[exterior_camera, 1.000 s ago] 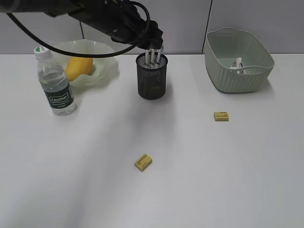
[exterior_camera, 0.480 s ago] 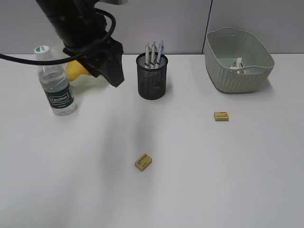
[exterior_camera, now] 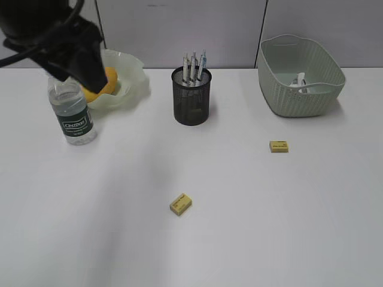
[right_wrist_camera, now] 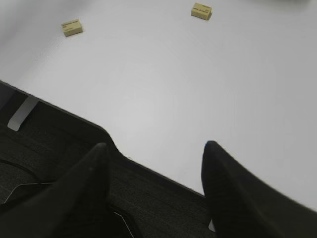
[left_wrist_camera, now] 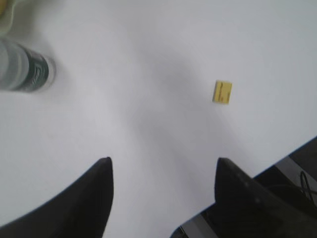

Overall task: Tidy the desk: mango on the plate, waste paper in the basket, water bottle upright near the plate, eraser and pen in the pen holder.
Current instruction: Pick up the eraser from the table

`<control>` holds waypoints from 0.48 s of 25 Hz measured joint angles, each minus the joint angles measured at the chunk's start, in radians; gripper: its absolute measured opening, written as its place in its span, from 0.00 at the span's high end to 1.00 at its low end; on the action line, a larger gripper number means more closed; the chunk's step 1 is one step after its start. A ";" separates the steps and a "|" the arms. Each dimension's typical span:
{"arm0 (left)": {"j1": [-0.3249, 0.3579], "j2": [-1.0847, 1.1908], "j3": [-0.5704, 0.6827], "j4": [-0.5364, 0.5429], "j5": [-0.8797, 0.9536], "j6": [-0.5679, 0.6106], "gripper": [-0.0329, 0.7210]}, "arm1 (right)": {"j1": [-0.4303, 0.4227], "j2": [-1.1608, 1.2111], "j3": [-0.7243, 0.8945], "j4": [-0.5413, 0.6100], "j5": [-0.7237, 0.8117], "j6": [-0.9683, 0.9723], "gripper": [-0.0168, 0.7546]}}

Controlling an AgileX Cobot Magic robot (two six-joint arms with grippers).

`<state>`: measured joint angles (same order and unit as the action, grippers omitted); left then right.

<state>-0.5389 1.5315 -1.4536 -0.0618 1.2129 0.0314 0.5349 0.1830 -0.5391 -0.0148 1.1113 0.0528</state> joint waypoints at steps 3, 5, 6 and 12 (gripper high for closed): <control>0.000 -0.127 0.146 0.000 0.002 -0.009 0.31 | 0.000 0.000 0.000 0.000 0.000 0.000 0.37; 0.000 -0.235 0.237 0.000 0.004 -0.017 0.31 | 0.000 0.000 0.000 0.000 0.001 0.000 0.37; 0.000 -0.284 0.282 0.000 0.005 -0.022 0.31 | 0.000 0.003 0.000 0.000 0.001 0.000 0.37; 0.000 -0.643 0.495 -0.001 -0.015 -0.025 0.31 | 0.000 0.079 0.000 0.000 0.002 0.000 0.37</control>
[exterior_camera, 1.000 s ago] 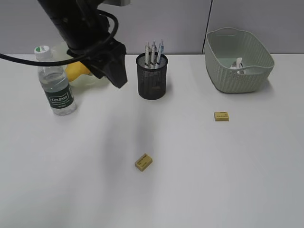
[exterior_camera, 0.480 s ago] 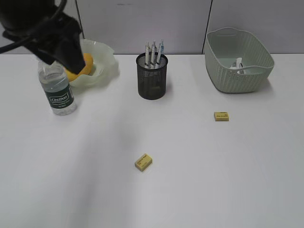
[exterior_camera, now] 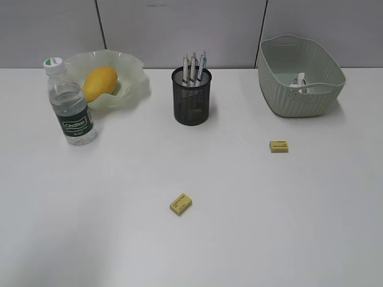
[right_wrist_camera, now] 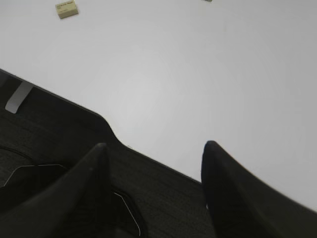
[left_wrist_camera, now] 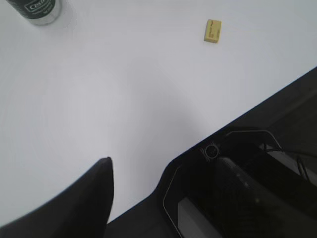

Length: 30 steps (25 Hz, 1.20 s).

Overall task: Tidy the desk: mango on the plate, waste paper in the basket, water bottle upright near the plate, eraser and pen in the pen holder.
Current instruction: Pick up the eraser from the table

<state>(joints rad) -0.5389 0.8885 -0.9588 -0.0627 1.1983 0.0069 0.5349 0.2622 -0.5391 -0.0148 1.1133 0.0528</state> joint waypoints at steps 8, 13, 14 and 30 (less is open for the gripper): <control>0.000 -0.420 0.201 -0.002 -0.019 -0.007 0.31 | 0.000 0.062 0.000 0.000 0.000 0.000 0.37; 0.000 -0.592 0.287 -0.002 -0.018 -0.007 0.31 | 0.000 0.112 0.000 0.000 0.000 0.000 0.37; 0.000 -0.615 0.297 -0.002 -0.017 -0.015 0.31 | 0.000 0.124 0.000 0.000 0.000 0.000 0.37; 0.000 -0.665 0.388 0.001 -0.019 -0.052 0.31 | 0.000 0.706 -0.195 -0.044 -0.012 0.190 0.30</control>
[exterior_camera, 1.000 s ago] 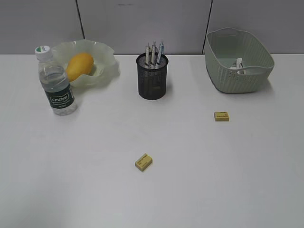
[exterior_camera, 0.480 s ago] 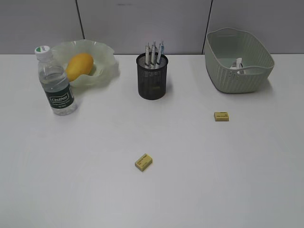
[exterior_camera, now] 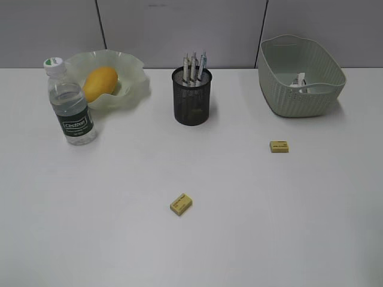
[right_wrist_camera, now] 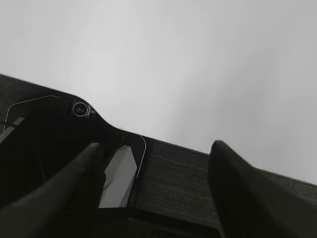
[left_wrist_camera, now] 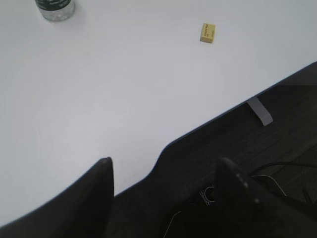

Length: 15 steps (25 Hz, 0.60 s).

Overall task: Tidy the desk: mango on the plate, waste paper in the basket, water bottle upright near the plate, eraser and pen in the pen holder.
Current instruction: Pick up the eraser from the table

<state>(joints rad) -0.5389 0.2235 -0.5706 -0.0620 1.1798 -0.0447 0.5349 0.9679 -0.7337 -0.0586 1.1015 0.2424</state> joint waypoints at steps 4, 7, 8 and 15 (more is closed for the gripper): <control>0.000 0.000 0.000 0.001 0.000 0.000 0.31 | 0.000 0.206 -0.119 -0.004 -0.035 0.025 0.30; 0.000 0.000 0.000 0.001 0.000 0.000 0.31 | -0.001 0.362 -0.228 -0.011 -0.040 0.028 0.30; 0.000 0.000 0.000 0.001 0.000 0.000 0.31 | -0.004 0.406 -0.269 -0.013 -0.042 0.028 0.30; 0.000 0.000 0.000 0.001 0.000 0.000 0.31 | -0.129 0.697 -0.509 0.012 -0.093 0.003 0.30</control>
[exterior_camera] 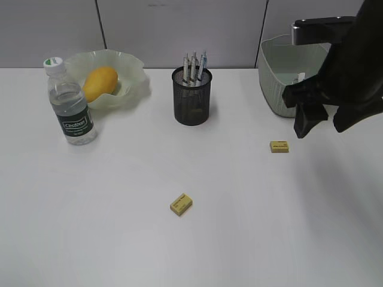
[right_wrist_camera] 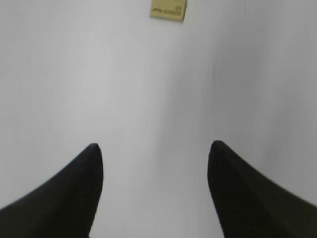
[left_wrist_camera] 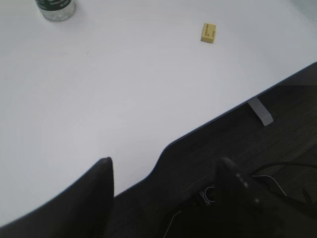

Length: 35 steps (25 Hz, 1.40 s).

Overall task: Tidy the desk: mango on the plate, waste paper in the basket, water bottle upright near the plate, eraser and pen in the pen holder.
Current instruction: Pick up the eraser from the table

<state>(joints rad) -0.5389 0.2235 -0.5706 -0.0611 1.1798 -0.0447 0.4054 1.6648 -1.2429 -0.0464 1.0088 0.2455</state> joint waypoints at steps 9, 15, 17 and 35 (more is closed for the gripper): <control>0.000 0.000 0.000 0.000 0.000 0.000 0.31 | -0.076 0.265 -0.159 0.013 -0.067 -0.058 0.30; 0.000 0.000 0.000 0.000 0.000 0.000 0.31 | -0.090 0.412 -0.252 0.027 -0.079 -0.071 0.30; 0.000 0.000 0.000 0.000 0.000 0.000 0.31 | -0.098 0.447 -0.274 0.028 -0.079 -0.071 0.30; 0.000 0.000 0.000 0.003 -0.004 0.000 0.31 | -0.127 0.583 -0.316 0.066 -0.159 -0.084 0.34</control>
<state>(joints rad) -0.5389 0.2235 -0.5706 -0.0577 1.1755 -0.0447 0.2787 2.2475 -1.5590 0.0199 0.8499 0.1613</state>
